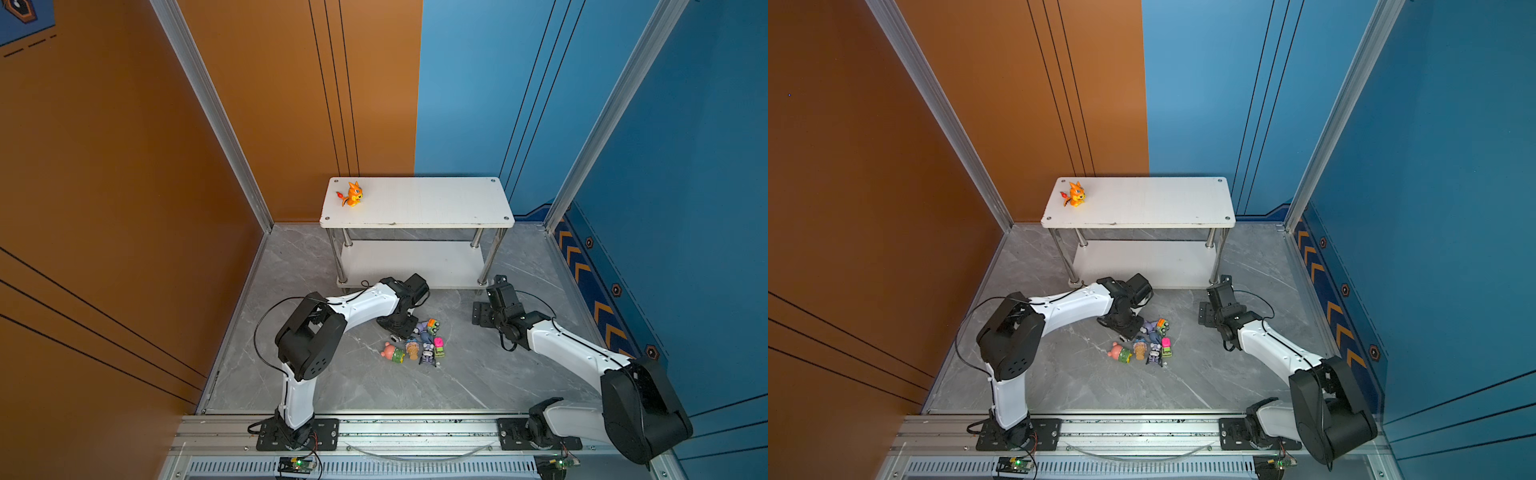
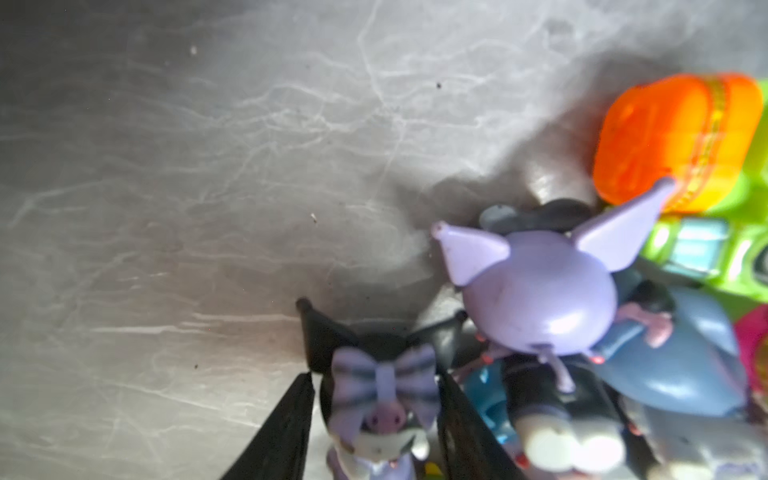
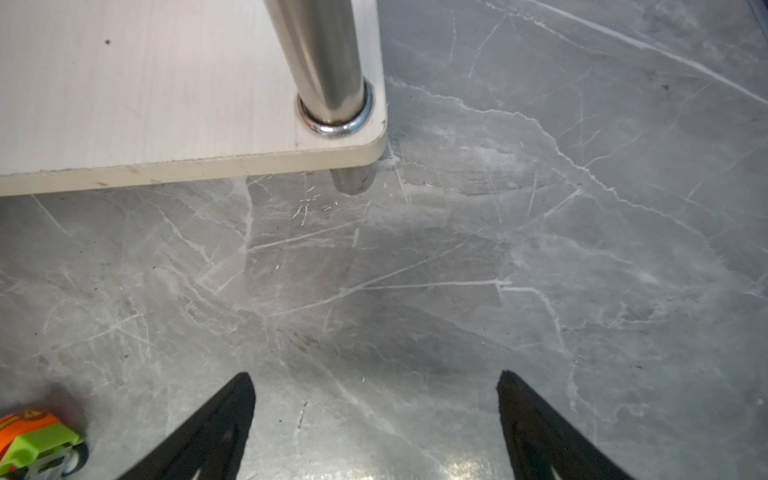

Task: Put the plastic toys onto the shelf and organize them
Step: 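Close the left gripper on the purple Kuromi figure at the pile edge, then lift the purple Kuromi figure with the left gripper toward the shelf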

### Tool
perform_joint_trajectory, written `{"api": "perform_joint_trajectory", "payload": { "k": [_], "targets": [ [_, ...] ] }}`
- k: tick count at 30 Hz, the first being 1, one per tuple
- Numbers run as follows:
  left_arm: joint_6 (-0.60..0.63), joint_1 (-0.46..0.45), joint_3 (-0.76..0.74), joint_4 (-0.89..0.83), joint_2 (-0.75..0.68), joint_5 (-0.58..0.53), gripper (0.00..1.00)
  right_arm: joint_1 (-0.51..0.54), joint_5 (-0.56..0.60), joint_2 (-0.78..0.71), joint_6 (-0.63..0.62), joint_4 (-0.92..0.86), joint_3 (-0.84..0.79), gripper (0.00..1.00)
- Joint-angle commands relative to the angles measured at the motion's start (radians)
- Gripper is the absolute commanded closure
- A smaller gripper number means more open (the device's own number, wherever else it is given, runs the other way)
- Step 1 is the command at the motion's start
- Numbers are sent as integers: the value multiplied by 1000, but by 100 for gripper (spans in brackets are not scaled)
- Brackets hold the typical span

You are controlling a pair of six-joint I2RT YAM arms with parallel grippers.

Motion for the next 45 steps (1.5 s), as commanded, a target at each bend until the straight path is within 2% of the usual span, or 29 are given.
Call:
{"api": "perform_joint_trajectory", "payload": {
  "k": [1, 9, 16, 19, 31, 45],
  "targets": [
    [17, 4, 20, -28, -17, -12, 46, -6, -9, 2, 19, 9, -17, 7],
    [34, 12, 42, -61, -10, -27, 45, -6, -10, 4, 18, 11, -17, 7],
    [49, 18, 64, -86, 9, -13, 52, -6, -8, 2, 20, 11, -19, 7],
    [51, 18, 64, -92, 16, -8, 52, -6, -8, 5, 19, 14, -21, 7],
    [62, 17, 82, -124, 37, 4, 44, -6, -8, 14, 20, 20, -22, 7],
    [71, 16, 100, -124, 68, 15, 56, -6, -5, 19, 22, 23, -26, 7]
  ]
}}
